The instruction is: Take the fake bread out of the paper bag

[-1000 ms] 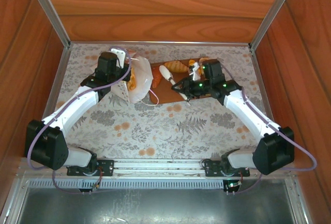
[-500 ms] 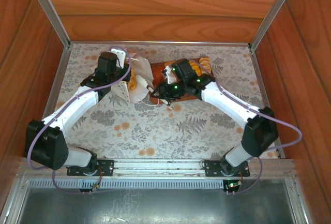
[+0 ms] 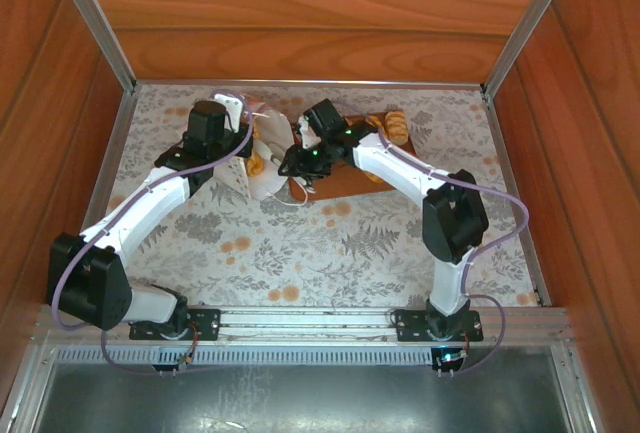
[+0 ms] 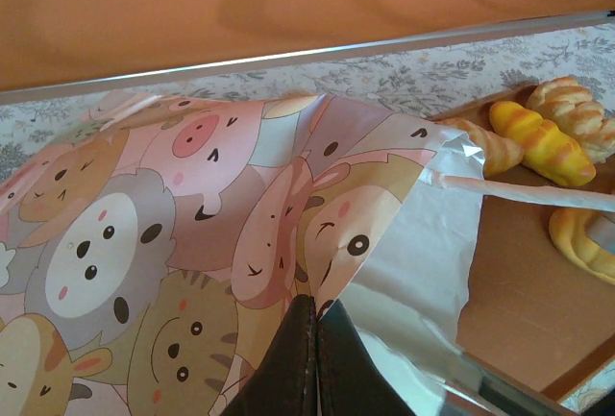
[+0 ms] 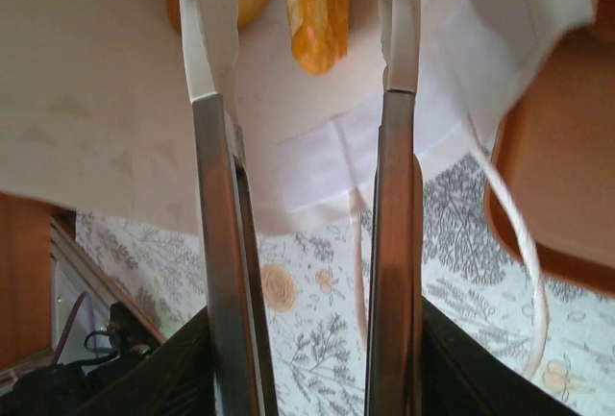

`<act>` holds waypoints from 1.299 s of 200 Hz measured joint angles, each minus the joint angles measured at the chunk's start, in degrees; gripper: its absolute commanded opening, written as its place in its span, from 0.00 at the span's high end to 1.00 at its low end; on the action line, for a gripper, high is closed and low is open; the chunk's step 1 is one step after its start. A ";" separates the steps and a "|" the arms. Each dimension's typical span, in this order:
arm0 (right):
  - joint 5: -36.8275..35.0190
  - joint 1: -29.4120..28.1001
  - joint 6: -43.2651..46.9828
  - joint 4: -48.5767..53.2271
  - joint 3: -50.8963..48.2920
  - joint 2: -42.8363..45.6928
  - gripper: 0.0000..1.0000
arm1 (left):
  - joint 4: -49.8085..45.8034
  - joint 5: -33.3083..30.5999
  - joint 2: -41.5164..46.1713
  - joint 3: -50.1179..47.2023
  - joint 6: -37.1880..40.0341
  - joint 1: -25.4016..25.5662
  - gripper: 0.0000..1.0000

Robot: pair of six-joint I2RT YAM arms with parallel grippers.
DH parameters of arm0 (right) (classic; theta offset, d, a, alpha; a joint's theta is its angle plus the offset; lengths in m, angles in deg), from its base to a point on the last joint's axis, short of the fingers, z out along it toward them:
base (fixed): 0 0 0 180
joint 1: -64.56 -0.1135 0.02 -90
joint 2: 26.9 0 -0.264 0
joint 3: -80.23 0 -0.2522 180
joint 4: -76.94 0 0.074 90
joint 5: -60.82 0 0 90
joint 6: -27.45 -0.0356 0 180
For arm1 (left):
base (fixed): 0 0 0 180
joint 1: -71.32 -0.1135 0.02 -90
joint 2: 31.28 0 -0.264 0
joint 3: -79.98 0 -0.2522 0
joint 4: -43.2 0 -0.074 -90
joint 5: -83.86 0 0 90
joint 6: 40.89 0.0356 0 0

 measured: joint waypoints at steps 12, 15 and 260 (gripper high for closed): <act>-0.22 0.00 0.48 0.66 2.23 -1.57 0.52 | 0.00 0.04 0.04 0.00 0.00 0.00 1.00; -0.28 0.00 0.52 0.74 2.64 -1.84 0.52 | 0.00 0.07 0.04 0.00 0.00 0.00 1.00; 1.25 0.00 2.58 3.10 10.14 -12.48 0.53 | -1.77 0.37 0.09 0.00 0.00 -0.02 1.00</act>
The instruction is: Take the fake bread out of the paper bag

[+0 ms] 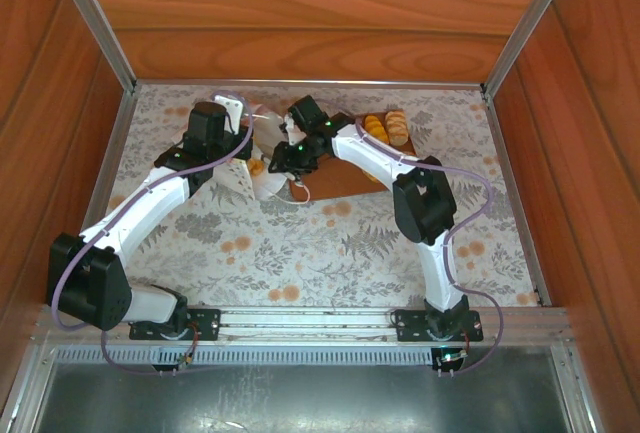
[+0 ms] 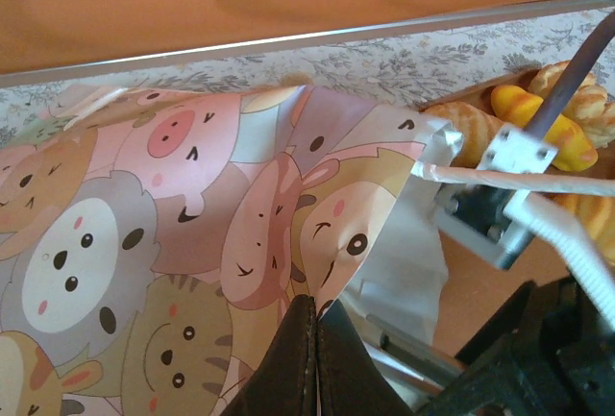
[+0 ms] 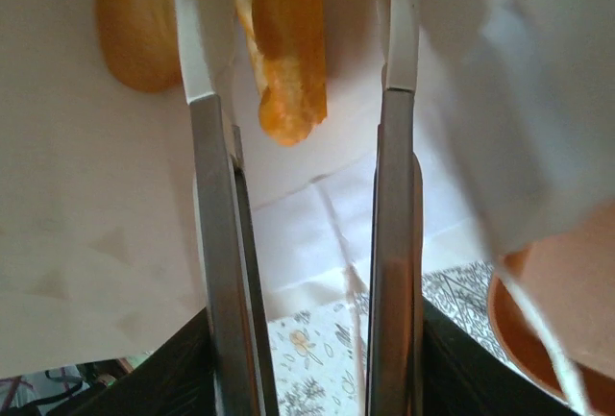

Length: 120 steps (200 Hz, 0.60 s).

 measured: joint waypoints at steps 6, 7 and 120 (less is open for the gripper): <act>0.00 0.00 -0.02 0.00 -0.59 0.00 0.53 | 0.00 0.00 0.00 0.00 -0.02 0.02 1.00; -0.02 0.00 -0.02 0.00 -0.66 0.00 0.53 | 0.00 0.02 0.00 0.00 -0.02 0.02 1.00; 0.87 -0.07 -1.60 -4.50 -7.10 6.34 0.76 | 0.20 -0.76 0.00 0.00 -0.13 0.02 1.00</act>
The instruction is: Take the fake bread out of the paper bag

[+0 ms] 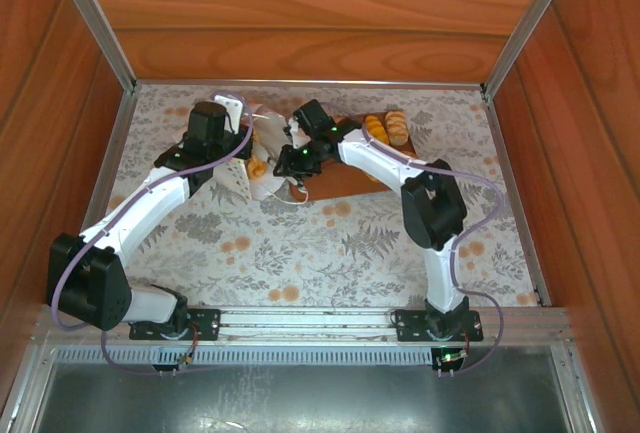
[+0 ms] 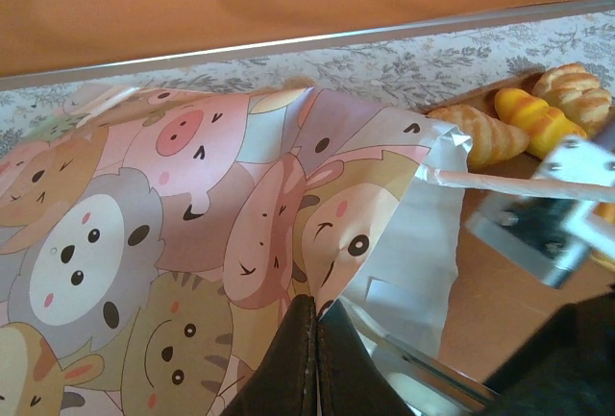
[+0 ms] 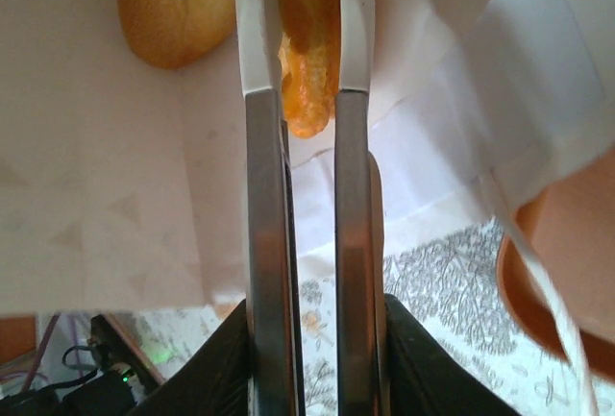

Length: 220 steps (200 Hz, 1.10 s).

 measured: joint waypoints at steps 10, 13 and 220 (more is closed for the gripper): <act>0.39 0.00 -0.39 -0.66 -2.23 2.49 0.77 | 0.07 -0.31 0.00 0.00 -0.13 -0.02 1.00; 0.48 0.00 -0.61 -0.94 -2.93 3.30 0.77 | 0.13 -0.35 0.00 0.00 -0.17 0.00 1.00; 1.62 -1.38 -13.38 -11.74 -41.29 48.74 0.79 | 4.09 -7.56 -1.57 0.09 -7.82 0.00 1.00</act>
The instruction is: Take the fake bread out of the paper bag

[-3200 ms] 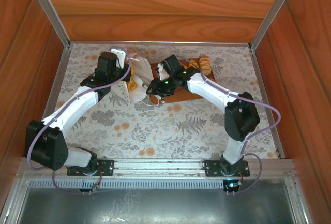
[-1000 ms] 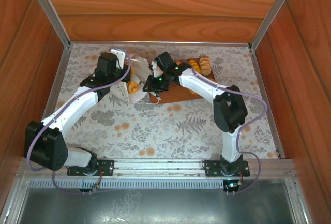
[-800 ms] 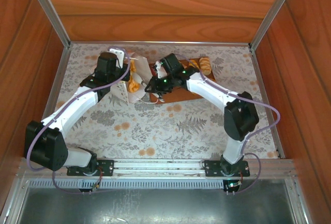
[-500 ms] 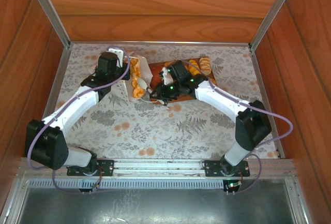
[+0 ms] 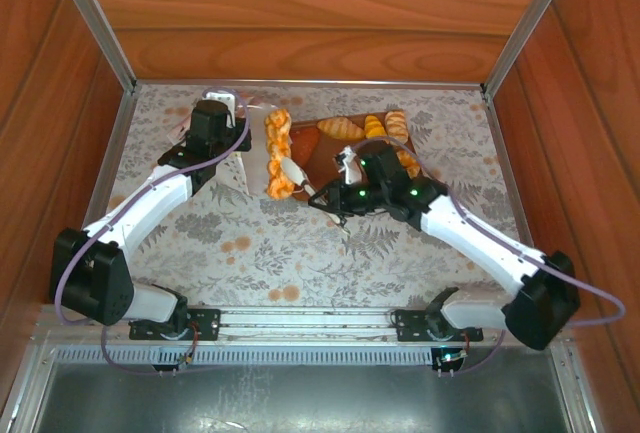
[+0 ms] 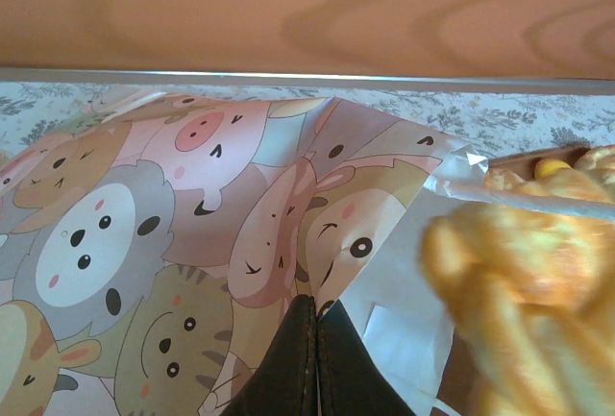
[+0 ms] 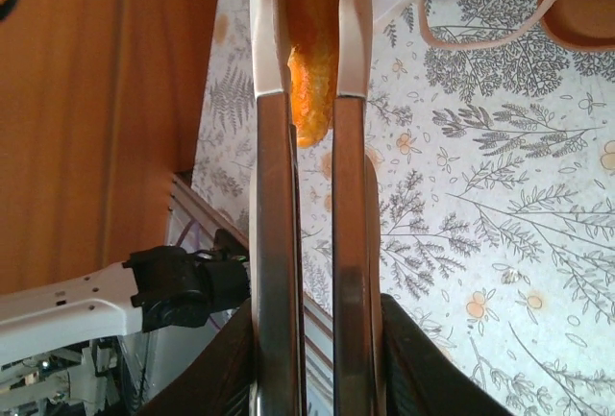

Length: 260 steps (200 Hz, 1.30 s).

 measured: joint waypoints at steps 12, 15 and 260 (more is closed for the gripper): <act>-0.90 0.00 -0.61 0.83 -1.25 3.37 0.79 | 0.11 -0.31 0.00 0.00 -0.17 0.00 1.00; -1.11 0.00 -0.76 1.09 -1.64 4.55 0.79 | 0.15 -0.35 0.00 0.00 -0.22 0.00 1.00; -19.32 1.62 -23.41 -16.33 -16.59 1.03 0.74 | -1.16 0.66 3.65 -0.15 1.95 -0.02 1.00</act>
